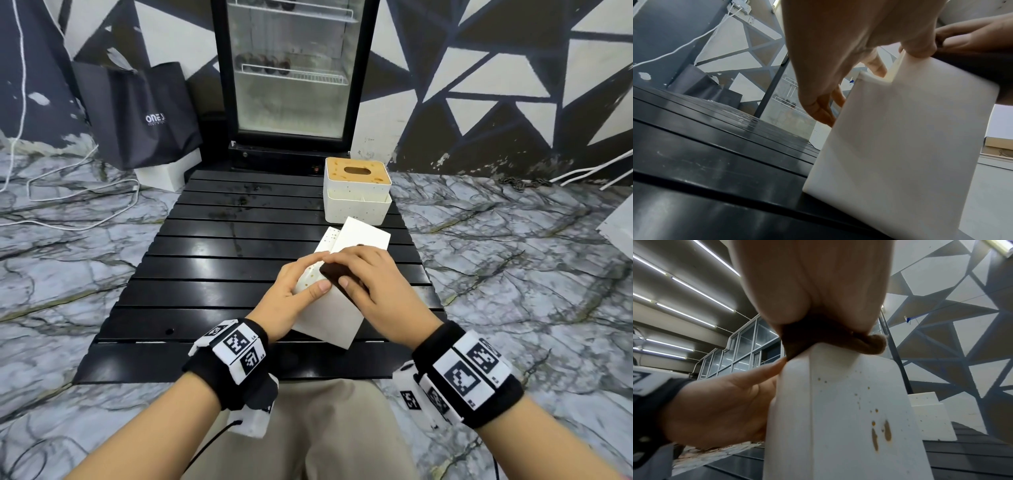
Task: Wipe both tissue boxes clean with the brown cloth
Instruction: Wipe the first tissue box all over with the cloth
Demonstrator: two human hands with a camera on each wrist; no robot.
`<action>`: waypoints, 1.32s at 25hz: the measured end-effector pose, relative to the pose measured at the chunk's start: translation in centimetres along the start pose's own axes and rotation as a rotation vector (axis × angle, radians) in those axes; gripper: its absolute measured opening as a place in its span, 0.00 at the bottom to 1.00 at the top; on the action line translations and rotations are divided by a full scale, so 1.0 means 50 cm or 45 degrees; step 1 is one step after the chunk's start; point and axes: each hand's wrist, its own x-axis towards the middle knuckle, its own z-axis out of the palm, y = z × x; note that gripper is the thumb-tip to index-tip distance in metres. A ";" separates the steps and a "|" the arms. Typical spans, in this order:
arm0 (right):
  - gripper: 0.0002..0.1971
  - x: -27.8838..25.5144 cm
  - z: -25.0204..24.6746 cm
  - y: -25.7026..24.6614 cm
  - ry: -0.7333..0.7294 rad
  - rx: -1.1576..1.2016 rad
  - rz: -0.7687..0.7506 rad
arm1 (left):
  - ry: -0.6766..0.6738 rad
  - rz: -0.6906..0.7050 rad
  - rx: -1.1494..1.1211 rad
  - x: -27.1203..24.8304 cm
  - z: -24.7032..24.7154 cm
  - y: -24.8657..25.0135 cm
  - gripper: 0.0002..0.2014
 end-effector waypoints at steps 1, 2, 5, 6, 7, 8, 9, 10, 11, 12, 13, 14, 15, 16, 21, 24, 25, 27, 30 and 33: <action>0.19 0.004 -0.003 0.004 -0.015 0.004 0.002 | -0.006 0.004 0.001 0.000 -0.001 0.001 0.22; 0.19 0.010 -0.006 0.009 -0.032 0.006 0.013 | -0.010 0.003 -0.002 -0.001 -0.001 0.003 0.21; 0.18 0.037 -0.020 0.030 -0.064 0.010 0.068 | 0.018 -0.056 -0.023 -0.001 0.000 0.005 0.19; 0.17 0.048 -0.024 0.039 -0.067 0.009 0.096 | 0.026 -0.072 -0.022 -0.001 0.001 0.005 0.19; 0.16 0.058 -0.028 0.048 -0.068 0.003 0.125 | 0.033 -0.081 -0.021 0.000 0.004 0.005 0.19; 0.16 0.069 -0.032 0.058 -0.068 -0.010 0.151 | 0.037 -0.083 -0.024 0.000 0.005 0.005 0.19; 0.16 0.079 -0.035 0.067 -0.069 -0.022 0.175 | 0.040 -0.081 -0.026 0.000 0.006 0.006 0.20; 0.16 0.090 -0.038 0.076 -0.068 -0.028 0.197 | 0.041 -0.079 -0.024 0.001 0.006 0.006 0.20; 0.17 0.099 -0.041 0.083 -0.066 -0.028 0.217 | 0.039 -0.078 -0.020 0.001 0.005 0.005 0.21; 0.17 0.107 -0.043 0.091 -0.065 -0.026 0.236 | 0.039 -0.079 -0.016 0.002 0.005 0.004 0.21; 0.17 0.114 -0.045 0.096 -0.061 -0.025 0.253 | 0.040 -0.078 -0.014 0.002 0.005 0.003 0.21; 0.17 0.120 -0.046 0.100 -0.056 -0.016 0.273 | 0.042 -0.077 -0.012 0.002 0.006 0.003 0.22; 0.17 0.124 -0.047 0.101 -0.052 -0.004 0.293 | 0.045 -0.077 -0.010 0.003 0.006 0.003 0.22; 0.17 0.126 -0.047 0.101 -0.050 0.005 0.311 | 0.046 -0.077 -0.009 0.002 0.006 0.003 0.23; 0.17 0.107 -0.037 0.088 0.008 -0.012 0.305 | 0.051 -0.075 -0.008 -0.004 0.009 0.001 0.23; 0.17 0.076 -0.029 0.064 0.012 0.001 0.253 | 0.065 -0.065 -0.013 -0.007 0.009 0.000 0.21; 0.17 0.065 -0.025 0.054 0.016 0.012 0.230 | 0.069 -0.057 -0.018 -0.008 0.009 -0.002 0.22; 0.17 0.043 -0.016 0.038 0.040 0.030 0.174 | 0.077 -0.049 -0.031 -0.009 0.010 -0.003 0.22; 0.19 0.019 -0.006 0.019 0.048 0.036 0.113 | 0.075 -0.047 -0.025 -0.008 0.012 -0.004 0.20; 0.18 0.003 -0.001 0.007 0.067 0.038 0.071 | 0.064 -0.038 -0.006 -0.007 0.009 -0.009 0.22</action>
